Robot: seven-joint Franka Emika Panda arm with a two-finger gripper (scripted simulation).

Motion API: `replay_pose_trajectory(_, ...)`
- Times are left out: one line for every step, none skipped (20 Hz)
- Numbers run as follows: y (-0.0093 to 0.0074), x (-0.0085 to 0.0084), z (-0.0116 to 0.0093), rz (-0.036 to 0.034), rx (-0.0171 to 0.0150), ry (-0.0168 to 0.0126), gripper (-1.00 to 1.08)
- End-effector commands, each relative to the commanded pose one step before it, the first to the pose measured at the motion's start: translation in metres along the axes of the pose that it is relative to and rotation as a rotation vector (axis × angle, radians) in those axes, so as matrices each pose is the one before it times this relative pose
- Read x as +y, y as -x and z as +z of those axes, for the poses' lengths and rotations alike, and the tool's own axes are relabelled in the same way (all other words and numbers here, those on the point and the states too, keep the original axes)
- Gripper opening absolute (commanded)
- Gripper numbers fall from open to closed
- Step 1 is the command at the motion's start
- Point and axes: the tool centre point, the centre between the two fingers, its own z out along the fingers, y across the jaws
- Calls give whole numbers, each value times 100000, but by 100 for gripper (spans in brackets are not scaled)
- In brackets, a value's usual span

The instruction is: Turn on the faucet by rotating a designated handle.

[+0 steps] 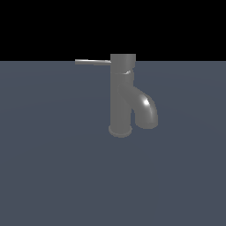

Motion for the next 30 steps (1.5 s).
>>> replay_pose_trajectory(0, 1, 0, 0, 0, 0, -100)
replay_pose_trajectory(-4, -6, 8, 69, -3, 1, -100)
replay_pose_trajectory(-16, -39, 24, 138, -8, -3, -100)
replay_pose_trajectory(-25, -52, 41, 267, -16, -4, -100)
replay_pose_trajectory(-36, -76, 58, 365, -22, -6, -100)
replay_pose_trajectory(-46, -97, 74, 473, -28, -8, -100)
replay_pose_trajectory(-56, -119, 91, 577, -34, -9, -100)
replay_pose_trajectory(-67, -139, 107, 686, -41, -11, -100)
replay_pose_trajectory(-77, -161, 124, 789, -47, -13, -100)
replay_pose_trajectory(-88, -184, 140, 893, -53, -15, -100)
replay_pose_trajectory(-98, -205, 157, 1001, -59, -17, -100)
replay_pose_trajectory(-109, -227, 174, 1107, -66, -19, -100)
replay_pose_trajectory(-120, -249, 190, 1214, -72, -21, -100)
replay_pose_trajectory(-131, -271, 207, 1320, -78, -23, -100)
replay_pose_trajectory(-142, -294, 224, 1428, -84, -25, -100)
replay_pose_trajectory(-153, -316, 241, 1537, -91, -27, -100)
replay_pose_trajectory(-164, -339, 258, 1644, -97, -30, -100)
replay_pose_trajectory(-175, -361, 275, 1754, -104, -32, -100)
replay_pose_trajectory(-187, -384, 293, 1863, -110, -35, -100)
replay_pose_trajectory(-199, -408, 310, 1974, -117, -37, -100)
replay_pose_trajectory(-210, -431, 327, 2080, -123, -40, -100)
replay_pose_trajectory(-215, -438, 332, 2118, -125, -42, -100)
replay_pose_trajectory(-216, -440, 333, 2122, -126, -43, -100)
replay_pose_trajectory(-217, -442, 334, 2125, -126, -43, -100)
replay_pose_trajectory(-218, -443, 335, 2131, -126, -44, -100)
replay_pose_trajectory(-219, -445, 335, 2134, -127, -45, -100)
replay_pose_trajectory(-220, -446, 336, 2140, -127, -46, -100)
replay_pose_trajectory(-221, -448, 336, 2142, -128, -47, -100)
replay_pose_trajectory(-222, -449, 337, 2146, -128, -48, -100)
replay_pose_trajectory(-224, -450, 337, 2151, -128, -48, -100)
